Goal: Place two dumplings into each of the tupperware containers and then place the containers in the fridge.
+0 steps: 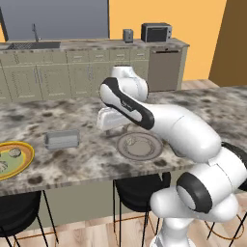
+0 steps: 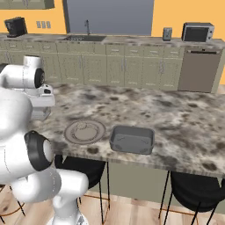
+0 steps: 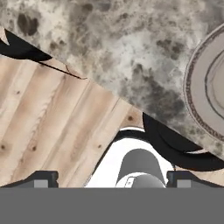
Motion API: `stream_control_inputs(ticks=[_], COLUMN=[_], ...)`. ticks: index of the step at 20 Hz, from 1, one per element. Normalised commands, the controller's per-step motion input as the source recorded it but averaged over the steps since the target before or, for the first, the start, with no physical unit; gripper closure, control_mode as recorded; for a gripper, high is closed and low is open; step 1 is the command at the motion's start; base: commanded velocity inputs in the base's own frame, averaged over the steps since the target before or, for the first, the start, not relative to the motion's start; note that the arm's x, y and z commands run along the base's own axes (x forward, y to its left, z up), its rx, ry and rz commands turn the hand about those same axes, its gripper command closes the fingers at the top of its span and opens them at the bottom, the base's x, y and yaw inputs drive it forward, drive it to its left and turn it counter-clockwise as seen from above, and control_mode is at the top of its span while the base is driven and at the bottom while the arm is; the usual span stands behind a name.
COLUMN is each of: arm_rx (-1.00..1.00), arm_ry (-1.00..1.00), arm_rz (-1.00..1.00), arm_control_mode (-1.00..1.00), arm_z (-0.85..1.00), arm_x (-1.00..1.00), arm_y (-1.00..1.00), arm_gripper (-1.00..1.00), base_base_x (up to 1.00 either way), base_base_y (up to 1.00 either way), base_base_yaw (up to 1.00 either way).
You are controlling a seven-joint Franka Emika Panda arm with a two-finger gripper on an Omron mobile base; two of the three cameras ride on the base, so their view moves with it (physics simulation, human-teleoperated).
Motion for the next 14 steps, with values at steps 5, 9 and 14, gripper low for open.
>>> stream_control_inputs(ticks=[5, 9, 14], arm_rx=[0.03, 0.08, 0.0], arm_ry=[0.03, 0.01, 0.0], arm_rz=[0.15, 0.14, 0.09], arm_control_mode=[-1.0, -1.0, -1.0], arm_z=[-0.34, -0.23, 0.0], arm_x=[-0.01, -0.03, 0.1], arm_y=[1.0, 1.0, 1.0], arm_gripper=[-1.0, -1.0, -1.0], base_base_x=[0.0, 0.0, 0.0], base_base_y=[0.0, 0.0, 0.0], base_base_yaw=[0.0, 0.0, 0.0])
